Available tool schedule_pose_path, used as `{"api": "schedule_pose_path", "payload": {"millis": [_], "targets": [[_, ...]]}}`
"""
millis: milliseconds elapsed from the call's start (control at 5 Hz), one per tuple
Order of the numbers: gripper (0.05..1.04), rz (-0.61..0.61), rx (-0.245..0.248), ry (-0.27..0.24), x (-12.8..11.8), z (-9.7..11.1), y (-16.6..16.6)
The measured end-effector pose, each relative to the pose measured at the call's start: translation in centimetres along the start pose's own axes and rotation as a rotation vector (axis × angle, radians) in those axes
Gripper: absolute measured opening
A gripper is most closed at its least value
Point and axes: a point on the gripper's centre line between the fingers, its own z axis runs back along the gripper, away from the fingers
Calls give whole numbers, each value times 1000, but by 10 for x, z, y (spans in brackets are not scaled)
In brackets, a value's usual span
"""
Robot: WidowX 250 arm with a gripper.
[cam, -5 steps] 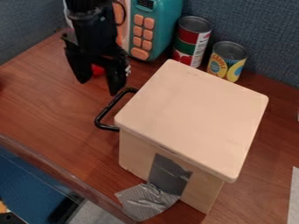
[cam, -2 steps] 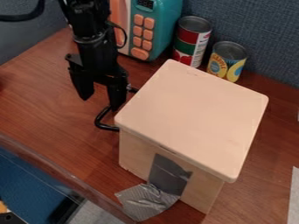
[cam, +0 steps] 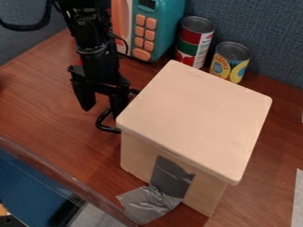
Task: Open the drawer
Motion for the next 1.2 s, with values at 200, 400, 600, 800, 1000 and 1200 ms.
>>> {"api": "schedule_pose_path", "payload": {"millis": [200,400,600,800,1000,1200], "targets": [[950,7,-3,38,-1,-9,-2],[664,17,-1,50,-2,-11,-2],[361,30,1,55,-3,-11,1],[171,29,-4,60,-5,-11,1],[132,46,-6,65,-7,-10,7],[129,70,1,57,-9,-6,17]]}}
